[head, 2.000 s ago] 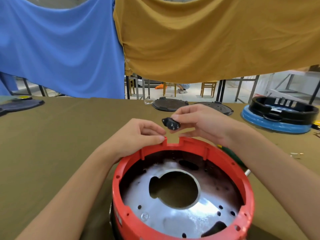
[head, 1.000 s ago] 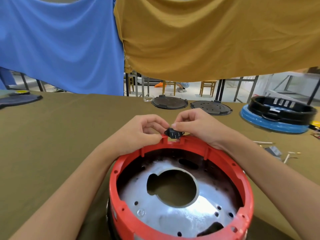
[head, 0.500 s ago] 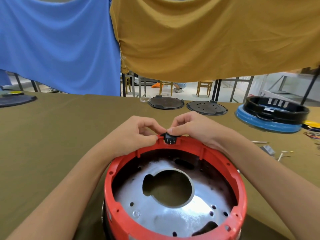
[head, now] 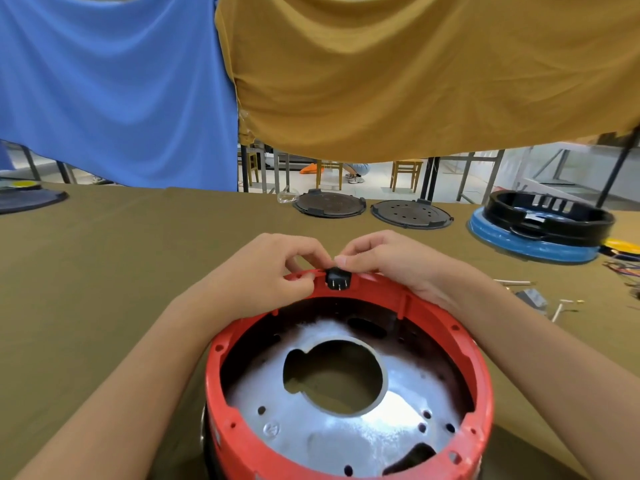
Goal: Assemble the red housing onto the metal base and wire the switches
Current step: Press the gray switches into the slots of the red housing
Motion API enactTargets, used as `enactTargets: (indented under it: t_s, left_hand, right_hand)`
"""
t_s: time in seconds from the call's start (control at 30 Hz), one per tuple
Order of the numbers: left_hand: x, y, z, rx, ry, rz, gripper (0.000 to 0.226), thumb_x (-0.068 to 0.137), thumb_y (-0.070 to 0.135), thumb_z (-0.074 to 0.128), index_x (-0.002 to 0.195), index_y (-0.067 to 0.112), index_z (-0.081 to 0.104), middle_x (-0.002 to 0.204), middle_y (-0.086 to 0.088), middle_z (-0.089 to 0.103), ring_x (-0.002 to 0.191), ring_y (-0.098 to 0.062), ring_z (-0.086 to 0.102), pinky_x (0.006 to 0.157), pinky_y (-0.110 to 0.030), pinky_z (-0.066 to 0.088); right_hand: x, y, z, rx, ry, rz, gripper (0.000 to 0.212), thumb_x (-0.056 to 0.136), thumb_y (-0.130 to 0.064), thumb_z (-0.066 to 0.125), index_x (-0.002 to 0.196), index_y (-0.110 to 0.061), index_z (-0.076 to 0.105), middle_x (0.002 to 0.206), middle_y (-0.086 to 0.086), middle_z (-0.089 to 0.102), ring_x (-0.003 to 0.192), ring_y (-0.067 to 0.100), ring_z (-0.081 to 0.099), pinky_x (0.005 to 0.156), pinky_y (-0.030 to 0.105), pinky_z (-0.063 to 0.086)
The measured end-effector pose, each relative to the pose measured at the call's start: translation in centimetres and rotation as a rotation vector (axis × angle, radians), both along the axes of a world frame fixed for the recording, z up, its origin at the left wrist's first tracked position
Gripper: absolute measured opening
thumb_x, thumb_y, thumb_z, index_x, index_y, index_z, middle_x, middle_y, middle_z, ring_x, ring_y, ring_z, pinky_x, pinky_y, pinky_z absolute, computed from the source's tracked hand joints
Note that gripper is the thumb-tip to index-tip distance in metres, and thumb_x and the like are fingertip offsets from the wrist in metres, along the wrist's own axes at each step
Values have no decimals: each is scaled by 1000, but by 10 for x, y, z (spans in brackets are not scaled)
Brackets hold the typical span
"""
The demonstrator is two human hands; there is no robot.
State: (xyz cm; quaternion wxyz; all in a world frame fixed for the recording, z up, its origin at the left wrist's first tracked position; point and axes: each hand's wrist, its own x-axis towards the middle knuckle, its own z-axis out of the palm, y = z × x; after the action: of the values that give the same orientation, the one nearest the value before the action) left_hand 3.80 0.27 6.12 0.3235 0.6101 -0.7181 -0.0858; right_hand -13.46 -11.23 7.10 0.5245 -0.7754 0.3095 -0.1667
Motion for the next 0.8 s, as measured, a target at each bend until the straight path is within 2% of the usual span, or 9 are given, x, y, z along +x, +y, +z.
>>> enactTargets:
  t_s: [0.07, 0.13, 0.27, 0.33, 0.43, 0.53, 0.63, 0.73, 0.8]
  left_hand:
    - [0, 0, 0, -36, -27, -16, 40, 84, 6, 61, 98, 43, 69, 93, 30, 67, 82, 3, 66, 64, -8, 45]
    - [0, 0, 0, -46, -40, -17, 39, 84, 5, 61, 97, 40, 72, 91, 32, 66, 81, 3, 65, 64, -9, 45]
    - [0, -2, 1, -6, -45, -11, 34, 83, 3, 61, 99, 30, 75, 72, 27, 65, 61, 9, 60, 57, -8, 43]
    - [-2, -3, 4, 15, -83, -1, 34, 82, 5, 60, 99, 31, 75, 72, 21, 65, 56, 5, 58, 56, -9, 42]
    - [-2, -6, 7, 45, -124, -4, 32, 82, 9, 59, 96, 33, 74, 76, 15, 68, 66, -6, 65, 62, -18, 48]
    - [-2, -9, 7, 66, -82, -21, 24, 84, 14, 61, 89, 34, 72, 73, 19, 69, 62, -6, 66, 54, -16, 48]
    - [0, -11, 5, 82, -5, -24, 10, 88, 26, 66, 89, 33, 73, 81, 15, 72, 76, -12, 70, 65, -32, 57]
    - [4, -16, 10, 145, 62, -57, 5, 88, 35, 69, 91, 32, 73, 84, 16, 73, 79, -4, 68, 78, -27, 54]
    - [1, -23, 16, 210, 77, -75, 10, 86, 36, 72, 95, 30, 74, 83, 15, 73, 78, -3, 69, 79, -24, 54]
  right_hand:
    - [-2, -1, 1, 91, -22, -1, 12, 89, -18, 70, 94, -8, 75, 85, 13, 69, 77, 24, 62, 82, 39, 56]
    - [-2, -1, 2, 81, 26, -6, 10, 89, -15, 69, 94, -8, 73, 85, 12, 69, 76, 24, 63, 77, 36, 57]
    - [1, -2, 5, 71, 92, -1, 9, 90, -13, 67, 81, -14, 68, 74, 6, 67, 67, 19, 60, 71, 34, 52]
    - [3, -2, 6, -12, 116, -4, 17, 90, -11, 65, 74, -17, 65, 63, 0, 62, 62, 16, 54, 68, 30, 46]
    - [6, -3, 5, -79, 129, 9, 19, 89, -9, 63, 72, -19, 62, 68, 2, 60, 72, 21, 52, 75, 33, 42]
    - [5, -3, 3, -94, 120, 11, 17, 89, -9, 63, 74, -18, 62, 69, 1, 60, 73, 21, 52, 75, 32, 42]
    - [4, -2, 1, -13, 53, 6, 14, 88, -8, 62, 79, -16, 69, 68, 0, 64, 61, 12, 56, 63, 25, 46]
    - [6, -3, -1, -67, 31, -60, 18, 88, -9, 57, 83, -16, 73, 85, 6, 68, 72, 14, 59, 71, 29, 49]
    - [8, -2, -1, -126, 39, -102, 21, 88, -9, 53, 83, -17, 72, 86, 4, 69, 76, 15, 59, 73, 29, 49]
